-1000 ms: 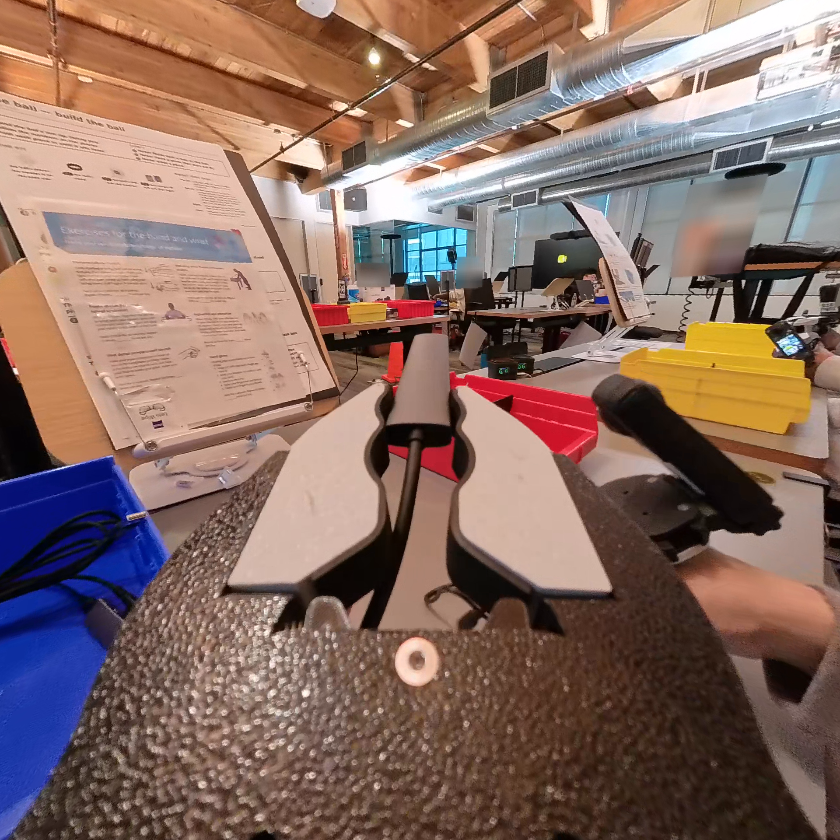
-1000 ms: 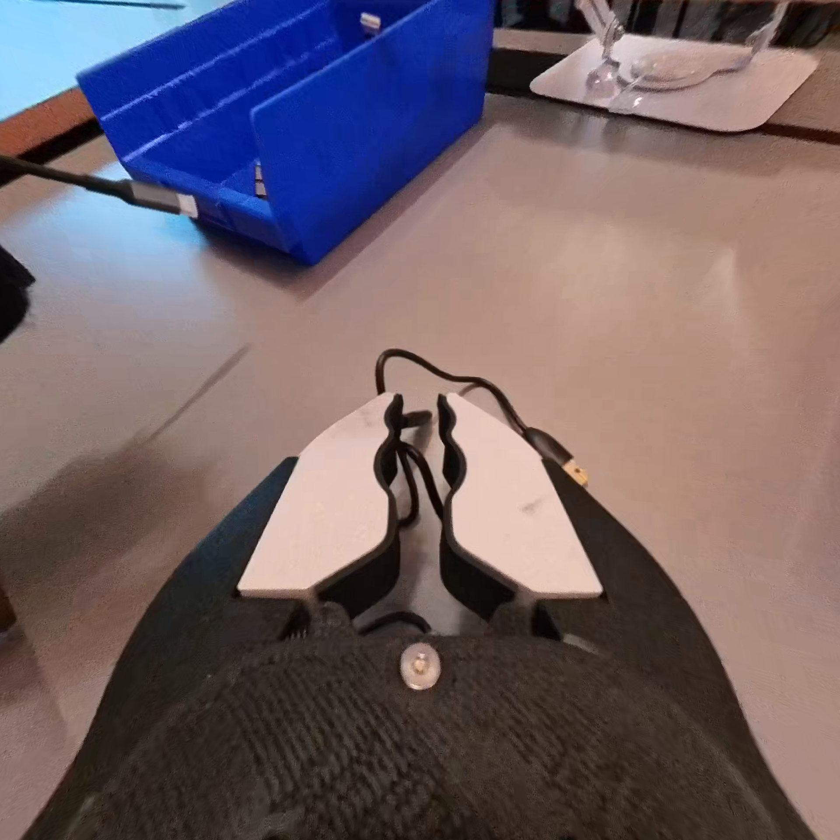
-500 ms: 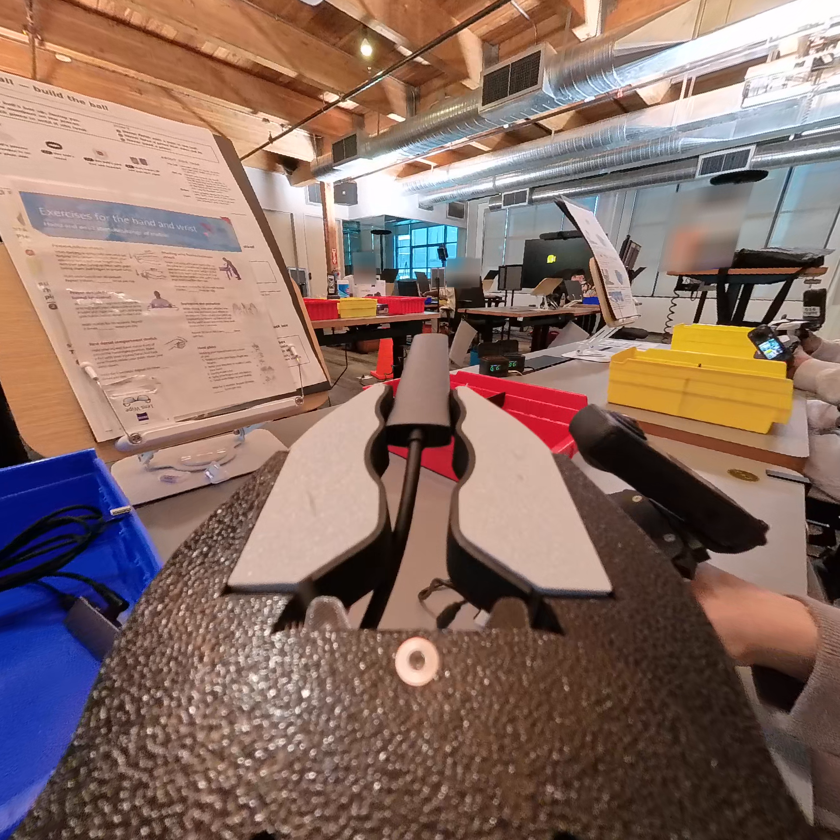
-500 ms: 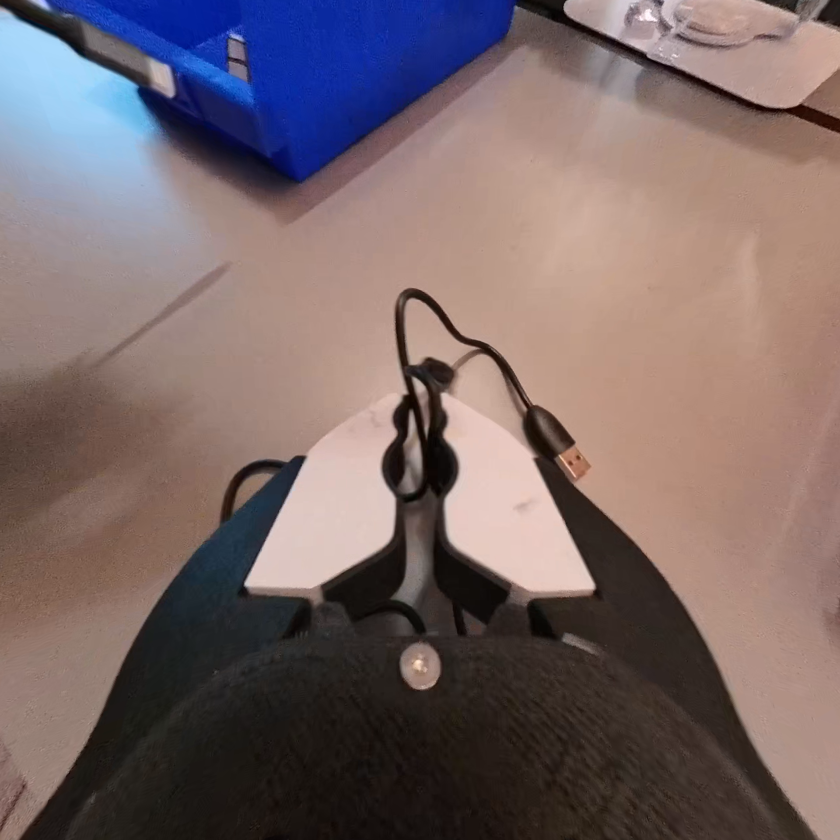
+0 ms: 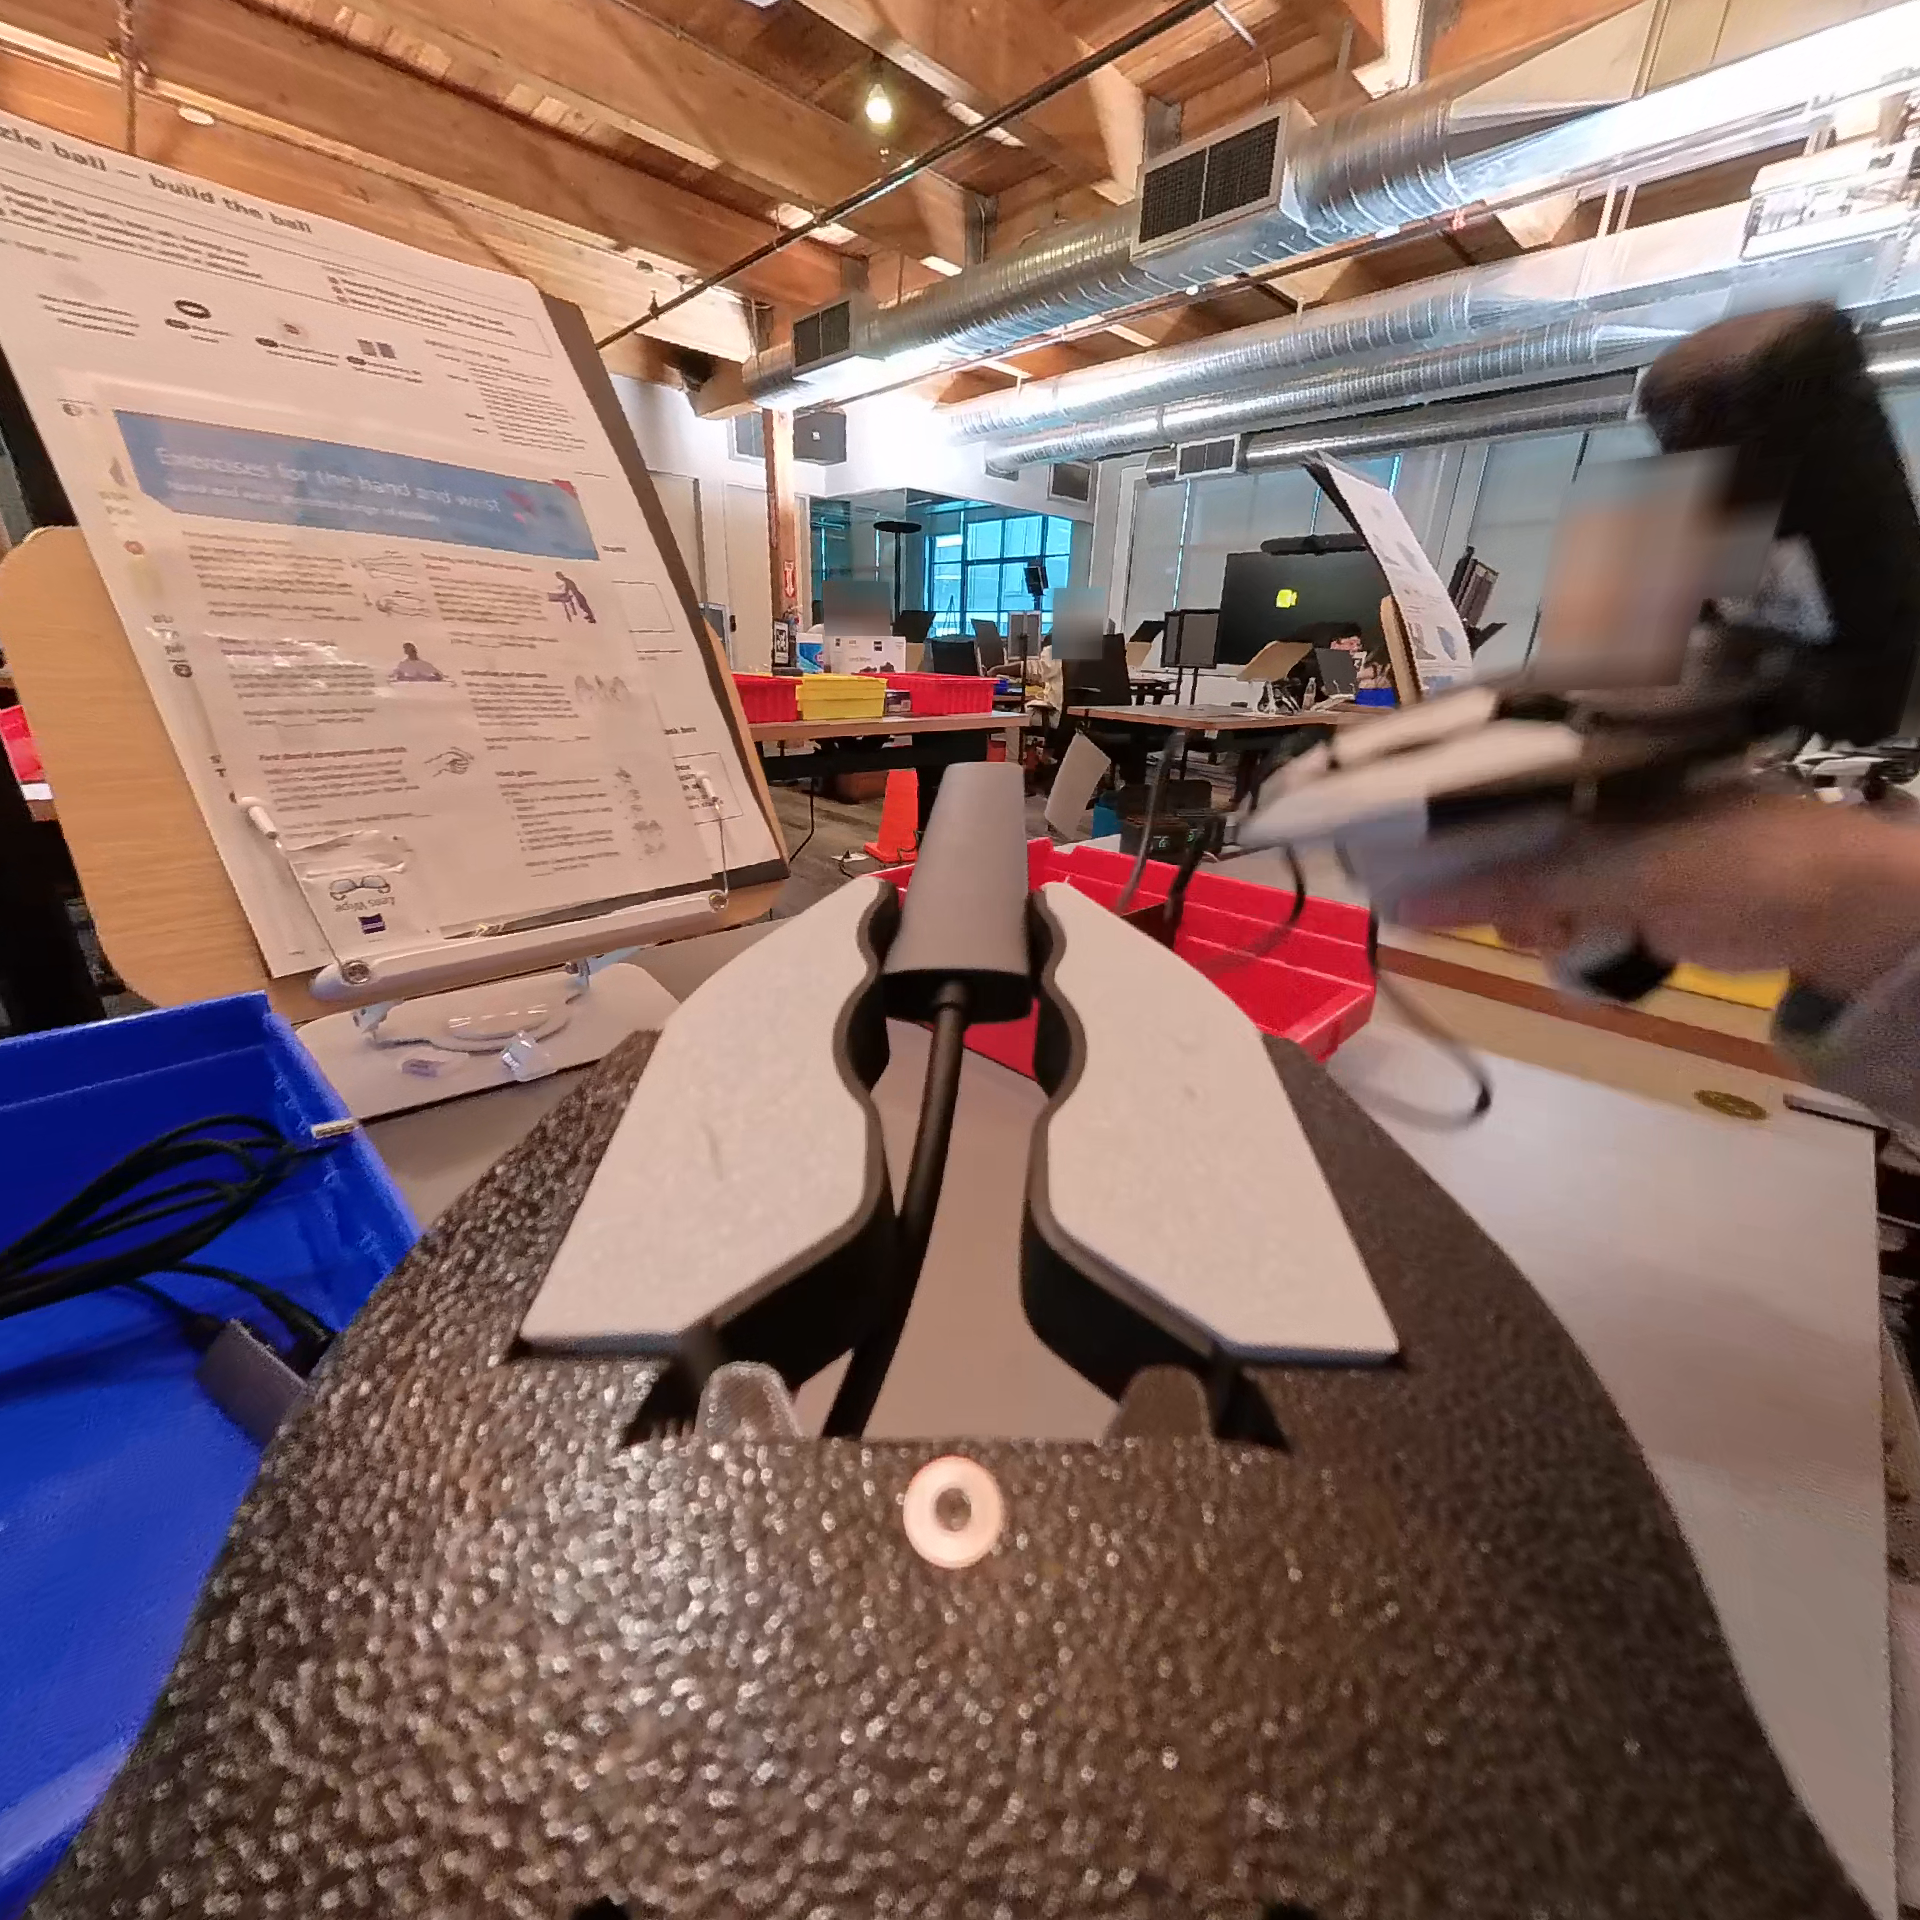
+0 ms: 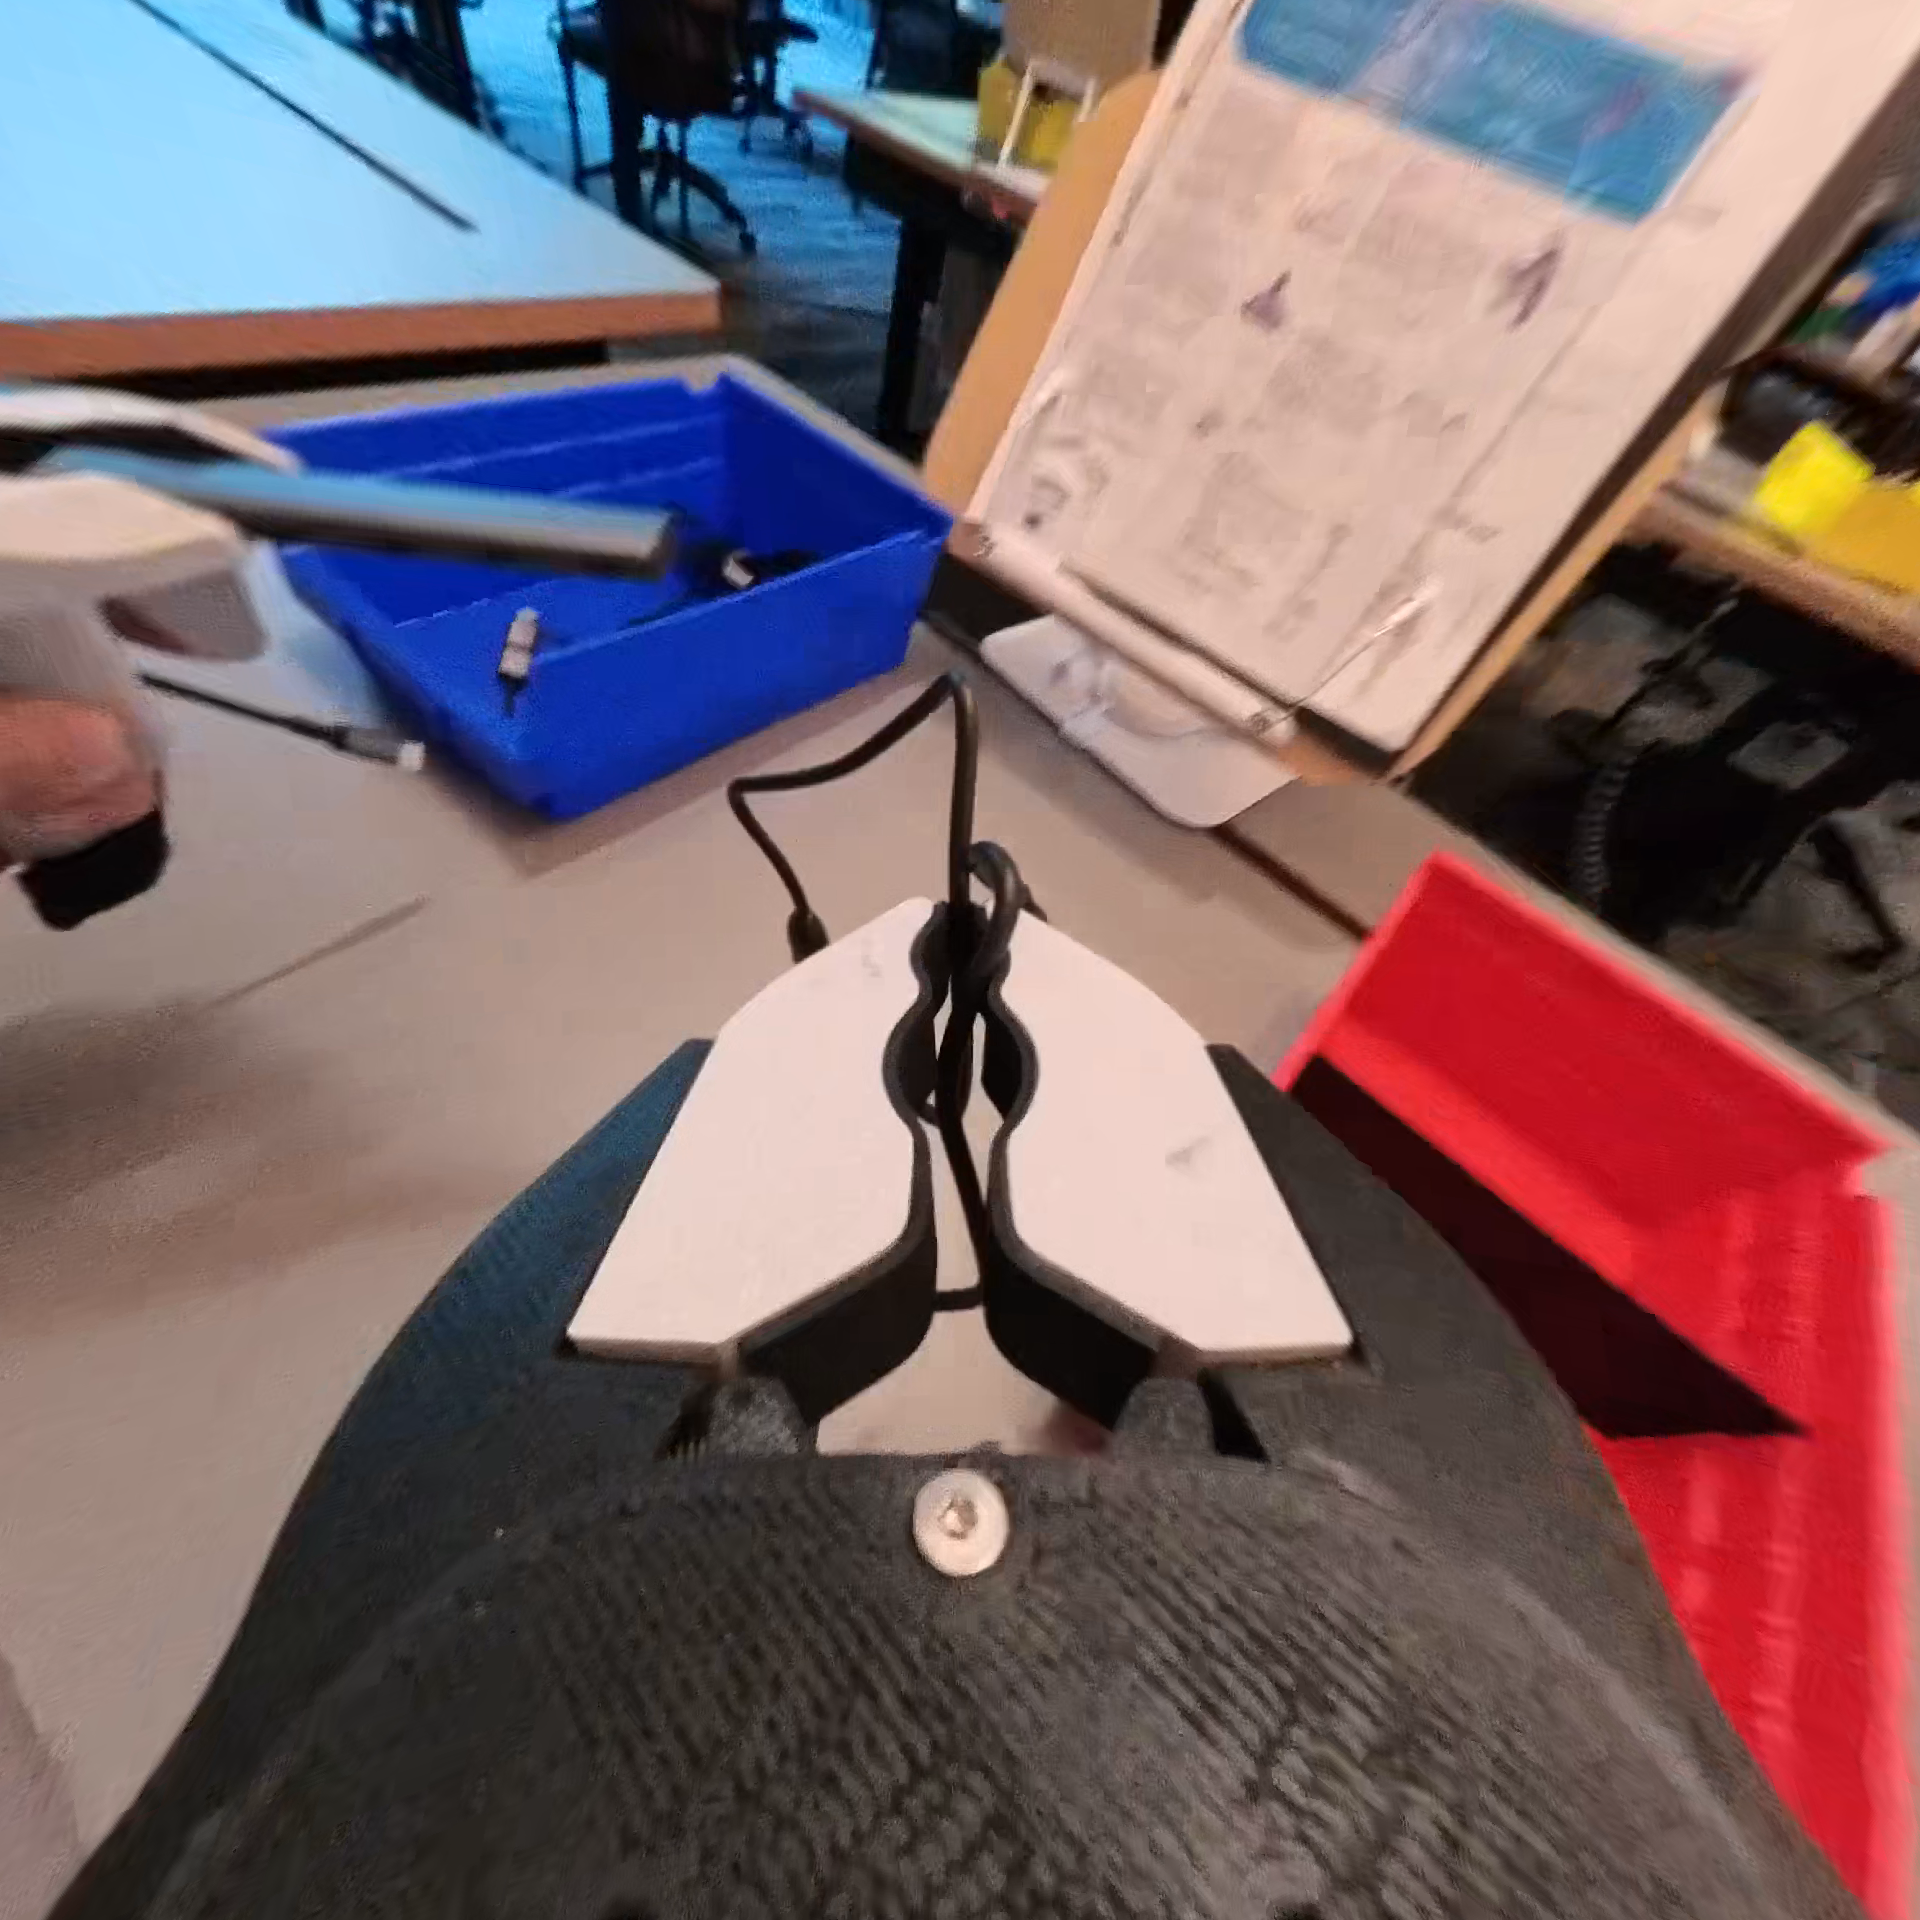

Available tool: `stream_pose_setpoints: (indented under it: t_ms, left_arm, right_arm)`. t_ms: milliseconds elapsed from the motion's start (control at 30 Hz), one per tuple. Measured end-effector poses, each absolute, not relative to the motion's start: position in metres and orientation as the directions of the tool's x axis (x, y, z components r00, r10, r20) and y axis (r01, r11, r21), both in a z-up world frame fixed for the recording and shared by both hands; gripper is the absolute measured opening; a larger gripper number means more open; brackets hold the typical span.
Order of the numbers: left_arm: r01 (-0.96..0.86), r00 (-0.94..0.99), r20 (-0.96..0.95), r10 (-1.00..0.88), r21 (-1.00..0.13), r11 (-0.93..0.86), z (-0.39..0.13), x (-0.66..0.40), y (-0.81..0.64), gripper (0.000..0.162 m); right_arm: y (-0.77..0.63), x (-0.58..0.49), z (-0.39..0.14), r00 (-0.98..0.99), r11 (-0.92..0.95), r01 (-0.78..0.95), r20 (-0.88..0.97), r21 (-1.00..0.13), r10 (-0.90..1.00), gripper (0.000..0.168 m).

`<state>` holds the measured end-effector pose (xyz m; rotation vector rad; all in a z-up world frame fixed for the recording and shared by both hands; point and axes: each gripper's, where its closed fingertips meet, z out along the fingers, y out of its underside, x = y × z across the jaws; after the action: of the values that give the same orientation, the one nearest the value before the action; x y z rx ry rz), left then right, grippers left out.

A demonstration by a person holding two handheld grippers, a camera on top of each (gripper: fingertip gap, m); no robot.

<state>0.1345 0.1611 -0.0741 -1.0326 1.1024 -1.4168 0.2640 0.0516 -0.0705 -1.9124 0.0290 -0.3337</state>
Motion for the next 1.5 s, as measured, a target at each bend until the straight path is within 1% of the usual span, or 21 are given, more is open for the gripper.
stream_pose_setpoints:
  t_ms: [33, 133, 200, 333, 433, 533, 633, 700, 800, 833, 867, 900, 967, 1033, 1100, 1167, 1233, 1267, 1333, 1433, 1500]
  left_arm:
    - [0.206, -0.111, 0.039, -0.993, -0.977, -0.062, -0.075, 0.135, 0.162, 0.023]
    - [0.204, -0.109, 0.042, -0.993, -0.977, -0.064, -0.076, 0.135, 0.163, 0.024]
    - [0.201, -0.11, 0.04, -0.993, -0.978, -0.061, -0.076, 0.136, 0.162, 0.023]
    - [0.191, -0.118, 0.038, -0.992, -0.98, -0.061, -0.08, 0.138, 0.158, 0.023]
    - [0.184, -0.124, 0.036, -0.992, -0.981, -0.058, -0.082, 0.14, 0.156, 0.023]
    - [0.178, -0.129, 0.036, -0.991, -0.982, -0.059, -0.085, 0.142, 0.155, 0.023]
    - [0.161, -0.135, 0.048, -0.99, -0.984, -0.069, -0.092, 0.146, 0.154, 0.023]
    - [0.152, -0.139, 0.055, -0.989, -0.986, -0.076, -0.095, 0.147, 0.154, 0.023]
    - [0.149, -0.14, 0.052, -0.989, -0.986, -0.073, -0.095, 0.147, 0.153, 0.023]
    - [0.15, -0.141, 0.05, -0.989, -0.986, -0.071, -0.095, 0.147, 0.153, 0.023]
    - [0.149, -0.143, 0.049, -0.989, -0.986, -0.07, -0.095, 0.147, 0.152, 0.023]
    - [0.147, -0.145, 0.049, -0.988, -0.987, -0.07, -0.095, 0.147, 0.152, 0.023]
    - [0.144, -0.15, 0.051, -0.987, -0.987, -0.072, -0.097, 0.148, 0.151, 0.023]
    - [0.141, -0.154, 0.054, -0.987, -0.987, -0.076, -0.097, 0.148, 0.151, 0.023]
    - [0.137, -0.167, 0.055, -0.984, -0.987, -0.078, -0.098, 0.149, 0.149, 0.023]
    - [0.127, -0.198, 0.053, -0.979, -0.989, -0.079, -0.1, 0.15, 0.144, 0.023]
    - [0.113, -0.262, 0.036, -0.964, -0.991, -0.067, -0.103, 0.152, 0.133, 0.023]
    - [0.105, -0.325, 0.023, -0.945, -0.993, -0.061, -0.105, 0.151, 0.124, 0.023]
    - [0.105, -0.459, 0.008, -0.889, -0.992, -0.063, -0.108, 0.147, 0.103, 0.023]
    - [0.122, -0.618, 0.001, -0.786, -0.988, -0.097, -0.107, 0.135, 0.079, 0.023]
    - [0.113, -0.701, 0.003, -0.713, -0.987, -0.116, -0.109, 0.126, 0.067, 0.023]
  right_arm:
    - [0.045, 0.282, -0.05, 0.947, -0.354, 0.163, 0.247, -0.921, -0.207, 0.003]
    - [0.03, 0.333, -0.001, 0.892, -0.316, 0.285, 0.371, -0.905, -0.259, 0.003]
    - [0.024, 0.366, 0.0, 0.875, -0.343, 0.317, 0.412, -0.884, -0.253, 0.003]
    - [0.014, 0.416, -0.06, 0.887, -0.465, 0.298, 0.422, -0.834, -0.188, 0.003]
    - [-0.003, 0.425, -0.126, 0.868, -0.664, 0.348, 0.494, -0.662, -0.037, 0.003]
    - [-0.006, 0.418, -0.172, 0.867, -0.743, 0.395, 0.487, -0.541, 0.107, 0.003]
    - [0.002, 0.426, -0.194, 0.826, -0.777, 0.427, 0.549, -0.463, 0.127, 0.004]
    - [0.005, 0.428, -0.209, 0.831, -0.802, 0.429, 0.53, -0.416, 0.169, 0.003]
    - [0.007, 0.452, -0.205, 0.752, -0.82, 0.45, 0.645, -0.353, 0.135, 0.004]
    - [0.003, 0.463, -0.205, 0.735, -0.847, 0.414, 0.672, -0.333, 0.095, 0.011]
    - [-0.003, 0.473, -0.203, 0.721, -0.877, 0.37, 0.69, -0.307, 0.064, 0.037]
    - [-0.007, 0.478, -0.198, 0.718, -0.89, 0.341, 0.694, -0.303, 0.039, 0.05]
    - [-0.002, 0.475, -0.174, 0.758, -0.819, 0.335, 0.649, -0.465, -0.059, 0.042]
    - [-0.001, 0.471, -0.143, 0.801, -0.714, 0.309, 0.577, -0.628, -0.16, 0.043]
    - [-0.011, 0.475, -0.111, 0.79, -0.647, 0.263, 0.544, -0.716, -0.282, 0.043]
    - [-0.007, 0.449, -0.094, 0.866, -0.532, 0.189, 0.395, -0.825, -0.305, 0.044]
    - [0.013, 0.372, -0.091, 0.984, -0.381, 0.125, 0.163, -0.916, -0.069, 0.05]
    - [0.02, 0.33, -0.09, 0.992, -0.304, 0.123, 0.106, -0.945, 0.071, 0.053]
    - [0.025, 0.255, -0.094, 0.955, -0.185, 0.155, 0.099, -0.97, 0.28, 0.057]
    - [0.031, 0.186, -0.104, 0.911, -0.046, 0.139, 0.11, -0.989, 0.397, 0.055]
    - [0.03, 0.164, -0.106, 0.9, 0.034, 0.112, 0.116, -0.993, 0.42, 0.045]
